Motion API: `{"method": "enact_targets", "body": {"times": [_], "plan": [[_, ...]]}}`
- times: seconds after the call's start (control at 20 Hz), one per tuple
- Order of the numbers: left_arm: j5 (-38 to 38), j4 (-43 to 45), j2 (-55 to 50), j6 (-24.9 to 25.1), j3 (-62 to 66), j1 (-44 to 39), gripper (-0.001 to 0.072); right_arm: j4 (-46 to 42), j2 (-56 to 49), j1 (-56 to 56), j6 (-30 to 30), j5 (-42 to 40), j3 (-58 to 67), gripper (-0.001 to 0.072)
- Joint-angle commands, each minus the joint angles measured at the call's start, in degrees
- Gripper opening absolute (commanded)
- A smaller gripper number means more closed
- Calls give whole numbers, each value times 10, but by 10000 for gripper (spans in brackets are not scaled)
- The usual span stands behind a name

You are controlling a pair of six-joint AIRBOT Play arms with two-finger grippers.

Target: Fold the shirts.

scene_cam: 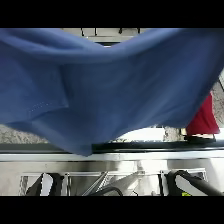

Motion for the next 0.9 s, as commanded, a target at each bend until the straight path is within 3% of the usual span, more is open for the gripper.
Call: {"method": "enact_targets", "body": {"times": [0.0, 0.15, 0.3, 0.6, 0.85], "plan": [[19, 167, 1, 28, -135, -130, 19, 0, -97, 10, 19, 29, -73, 10], [132, 362, -56, 22, -289, -309, 18, -22, -196, 28, 10, -17, -144, 10], [219, 423, -217, 5, -345, -399, 18, -36, -308, 33, 10, -51, -155, 10], [228, 434, -542, -5, -178, -436, 18, -32, -449, 33, -1, -155, -149, 9], [190, 478, -638, -78, 20, -432, 18, -13, -505, 32, 0, -181, -56, 9]]}}
